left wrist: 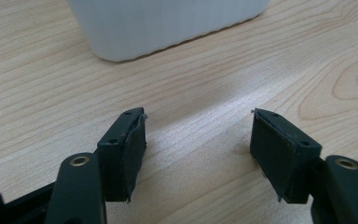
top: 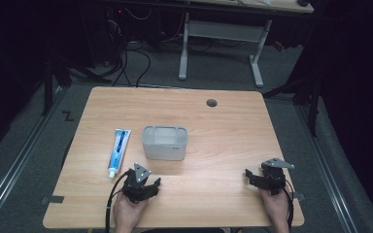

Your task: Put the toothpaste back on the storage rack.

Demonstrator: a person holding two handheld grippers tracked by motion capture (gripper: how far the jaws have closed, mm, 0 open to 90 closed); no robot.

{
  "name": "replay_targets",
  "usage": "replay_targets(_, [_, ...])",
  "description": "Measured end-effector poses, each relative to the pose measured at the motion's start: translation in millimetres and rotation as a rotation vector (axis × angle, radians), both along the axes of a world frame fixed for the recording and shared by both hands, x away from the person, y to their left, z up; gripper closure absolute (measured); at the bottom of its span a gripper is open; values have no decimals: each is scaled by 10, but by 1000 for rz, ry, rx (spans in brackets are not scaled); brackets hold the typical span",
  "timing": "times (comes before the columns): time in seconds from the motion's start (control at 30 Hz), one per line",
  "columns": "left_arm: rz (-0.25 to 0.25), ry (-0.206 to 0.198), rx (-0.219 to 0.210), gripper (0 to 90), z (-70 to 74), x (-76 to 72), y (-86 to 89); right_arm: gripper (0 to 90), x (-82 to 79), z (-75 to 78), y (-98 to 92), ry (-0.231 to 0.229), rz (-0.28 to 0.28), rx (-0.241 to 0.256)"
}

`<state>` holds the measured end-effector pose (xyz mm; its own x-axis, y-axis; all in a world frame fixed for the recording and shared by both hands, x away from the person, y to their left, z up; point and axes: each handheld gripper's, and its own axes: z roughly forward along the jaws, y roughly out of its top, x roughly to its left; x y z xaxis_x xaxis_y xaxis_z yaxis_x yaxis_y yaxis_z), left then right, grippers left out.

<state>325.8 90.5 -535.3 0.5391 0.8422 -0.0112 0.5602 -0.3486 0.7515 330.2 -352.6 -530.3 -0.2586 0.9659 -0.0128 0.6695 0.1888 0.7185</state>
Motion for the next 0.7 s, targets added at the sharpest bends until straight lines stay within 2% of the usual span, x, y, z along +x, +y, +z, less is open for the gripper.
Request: replay_targets(0.7, [-2, 3, -1, 345, 0, 1, -1, 268, 0, 0, 0, 0, 0, 0])
